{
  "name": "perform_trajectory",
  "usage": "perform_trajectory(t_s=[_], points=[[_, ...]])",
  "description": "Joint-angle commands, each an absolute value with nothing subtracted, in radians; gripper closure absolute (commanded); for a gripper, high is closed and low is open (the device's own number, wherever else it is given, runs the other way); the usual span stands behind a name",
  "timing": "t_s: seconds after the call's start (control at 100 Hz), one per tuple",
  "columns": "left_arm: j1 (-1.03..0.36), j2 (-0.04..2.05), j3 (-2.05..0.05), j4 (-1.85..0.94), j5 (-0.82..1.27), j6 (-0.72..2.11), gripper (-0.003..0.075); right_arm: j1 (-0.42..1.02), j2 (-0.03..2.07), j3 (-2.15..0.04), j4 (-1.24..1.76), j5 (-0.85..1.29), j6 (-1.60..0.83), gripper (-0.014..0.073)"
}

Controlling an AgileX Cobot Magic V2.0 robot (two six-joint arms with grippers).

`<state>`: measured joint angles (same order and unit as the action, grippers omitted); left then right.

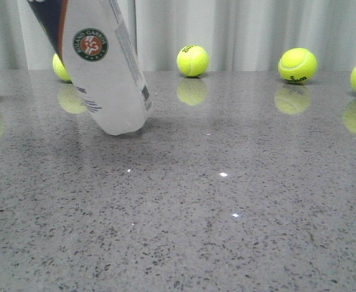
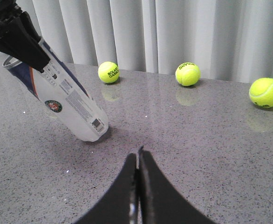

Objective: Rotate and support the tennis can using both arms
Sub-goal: 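Lower the can upright onto the table and open the left gripper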

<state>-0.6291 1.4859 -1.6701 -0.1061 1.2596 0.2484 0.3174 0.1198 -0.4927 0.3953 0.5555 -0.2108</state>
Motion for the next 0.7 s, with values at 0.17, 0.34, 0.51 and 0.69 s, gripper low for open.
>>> perform_trajectory(t_s=[0.17,0.34,0.51,0.69], points=[[-0.609,1.463,-1.702,-0.115,1.097,0.249,0.041,0.312,0.133,-0.516,0.398,0.484,-0.22,0.0655],[-0.58,1.504,-1.702,-0.139,1.023,0.249,0.041,0.312,0.133,-0.516,0.398,0.484,-0.22,0.0655],[-0.58,1.546,-1.703,-0.158,0.973,0.249,0.041,0.312,0.133,-0.516,0.398,0.484,-0.22,0.0655],[-0.58,1.552,-1.703,-0.173,0.95,0.249,0.041,0.312,0.133,-0.516,0.398,0.484,-0.22,0.0655]])
